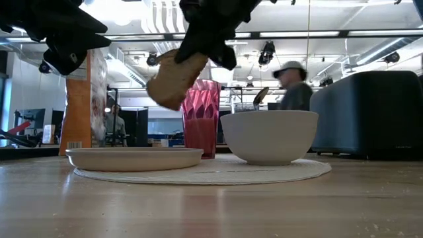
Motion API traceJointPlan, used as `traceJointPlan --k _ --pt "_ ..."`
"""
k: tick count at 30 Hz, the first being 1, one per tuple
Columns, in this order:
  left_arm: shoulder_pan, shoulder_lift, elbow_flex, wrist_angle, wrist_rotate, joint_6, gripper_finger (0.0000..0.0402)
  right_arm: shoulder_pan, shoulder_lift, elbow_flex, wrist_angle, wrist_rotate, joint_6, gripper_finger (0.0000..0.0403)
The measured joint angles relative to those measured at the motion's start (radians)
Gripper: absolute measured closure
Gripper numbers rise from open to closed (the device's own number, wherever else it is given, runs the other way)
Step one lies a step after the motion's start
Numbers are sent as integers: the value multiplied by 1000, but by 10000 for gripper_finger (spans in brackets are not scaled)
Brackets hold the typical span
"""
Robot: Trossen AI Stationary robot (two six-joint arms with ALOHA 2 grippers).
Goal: Arrange a breakfast setting
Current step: Put the brown bread on the gray plate
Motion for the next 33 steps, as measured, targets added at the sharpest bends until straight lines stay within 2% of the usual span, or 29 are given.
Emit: traceJointPlan --k 7,12,33 --pt "-8 3 0 6 1 -3 309 6 55 0 57 -4 -9 374" --pt "-29 4 0 11 1 -3 309 13 83 0 104 -47 2 374" --pt "-47 5 0 12 2 -11 309 46 161 0 147 -55 17 374"
